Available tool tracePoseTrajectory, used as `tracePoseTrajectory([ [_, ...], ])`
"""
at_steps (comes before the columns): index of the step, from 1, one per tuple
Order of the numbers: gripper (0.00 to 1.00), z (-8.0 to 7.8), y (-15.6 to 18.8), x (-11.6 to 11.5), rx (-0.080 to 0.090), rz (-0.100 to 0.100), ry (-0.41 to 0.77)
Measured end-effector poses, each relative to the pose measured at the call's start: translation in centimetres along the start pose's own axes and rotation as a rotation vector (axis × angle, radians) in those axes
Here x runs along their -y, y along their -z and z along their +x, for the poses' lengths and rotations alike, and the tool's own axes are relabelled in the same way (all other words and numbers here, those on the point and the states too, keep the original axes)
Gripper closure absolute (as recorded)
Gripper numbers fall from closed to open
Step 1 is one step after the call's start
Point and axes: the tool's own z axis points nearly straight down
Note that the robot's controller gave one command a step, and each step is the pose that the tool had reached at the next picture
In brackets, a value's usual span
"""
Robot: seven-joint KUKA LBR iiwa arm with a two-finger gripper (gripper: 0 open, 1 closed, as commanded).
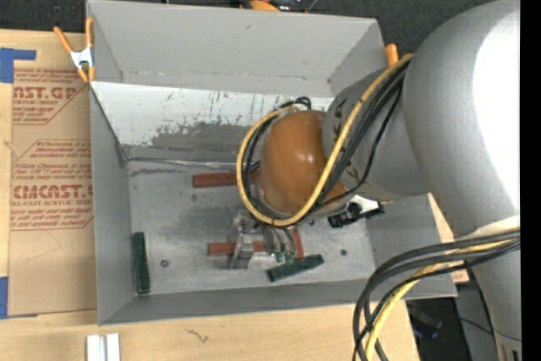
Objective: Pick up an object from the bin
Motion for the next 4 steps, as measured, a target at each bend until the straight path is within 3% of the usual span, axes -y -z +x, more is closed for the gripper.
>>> tracePoseTrajectory([
  [1,1.00,0.4,14.3,-5.7,0.009,-0.004,0.003],
  [2,0.00,0.5,13.8,-5.5,0.003,0.000,-0.001],
  [3,0.00,-0.5,-0.4,-0.8,-0.004,0.002,0.198],
  [4,1.00,-0.6,0.1,-1.0,0.001,0.000,0.199],
])
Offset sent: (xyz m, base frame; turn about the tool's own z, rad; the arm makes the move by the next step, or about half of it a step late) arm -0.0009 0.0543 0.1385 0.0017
